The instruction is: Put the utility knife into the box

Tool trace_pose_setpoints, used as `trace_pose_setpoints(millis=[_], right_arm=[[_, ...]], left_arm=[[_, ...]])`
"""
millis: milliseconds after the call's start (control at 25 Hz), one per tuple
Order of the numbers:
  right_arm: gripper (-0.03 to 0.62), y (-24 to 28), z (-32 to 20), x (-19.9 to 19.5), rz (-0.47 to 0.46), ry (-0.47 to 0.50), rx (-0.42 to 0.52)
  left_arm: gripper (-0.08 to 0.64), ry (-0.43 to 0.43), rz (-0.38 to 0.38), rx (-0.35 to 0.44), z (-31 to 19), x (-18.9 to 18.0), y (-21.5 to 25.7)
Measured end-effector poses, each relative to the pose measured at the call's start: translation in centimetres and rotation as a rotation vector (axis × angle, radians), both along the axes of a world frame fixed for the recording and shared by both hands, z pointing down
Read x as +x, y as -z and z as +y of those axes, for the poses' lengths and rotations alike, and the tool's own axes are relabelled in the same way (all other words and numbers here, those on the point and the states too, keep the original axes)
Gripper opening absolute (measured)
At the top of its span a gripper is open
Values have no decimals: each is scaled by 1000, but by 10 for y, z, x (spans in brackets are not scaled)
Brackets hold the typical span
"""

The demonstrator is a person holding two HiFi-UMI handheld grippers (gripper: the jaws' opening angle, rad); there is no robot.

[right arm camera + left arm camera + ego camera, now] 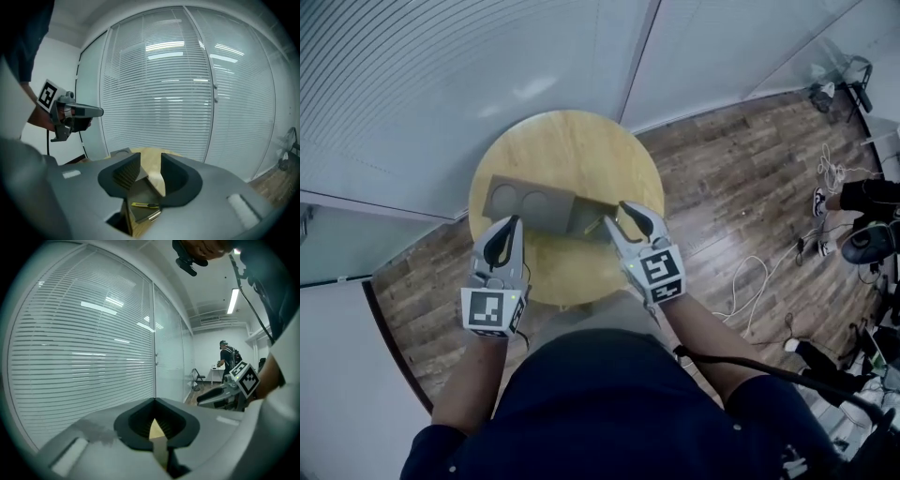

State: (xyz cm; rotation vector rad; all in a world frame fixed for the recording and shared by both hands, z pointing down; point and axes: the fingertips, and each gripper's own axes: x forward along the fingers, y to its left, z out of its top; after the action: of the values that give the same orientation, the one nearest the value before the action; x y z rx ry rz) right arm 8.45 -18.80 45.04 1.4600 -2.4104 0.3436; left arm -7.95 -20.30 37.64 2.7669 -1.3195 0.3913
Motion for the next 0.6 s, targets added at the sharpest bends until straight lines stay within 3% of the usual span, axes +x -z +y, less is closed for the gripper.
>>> trace_pose_setpoints(millis=[200, 440, 600], right_arm=[[146, 36, 12, 7, 5, 1, 67], [144, 80, 31, 7, -42, -30, 158], [141, 99, 29, 23, -45, -74, 215]], left_arm=[[3, -47, 20, 26, 13, 19, 14], [3, -48, 23, 93, 15, 6, 45], [3, -62, 30, 116, 11, 16, 54]])
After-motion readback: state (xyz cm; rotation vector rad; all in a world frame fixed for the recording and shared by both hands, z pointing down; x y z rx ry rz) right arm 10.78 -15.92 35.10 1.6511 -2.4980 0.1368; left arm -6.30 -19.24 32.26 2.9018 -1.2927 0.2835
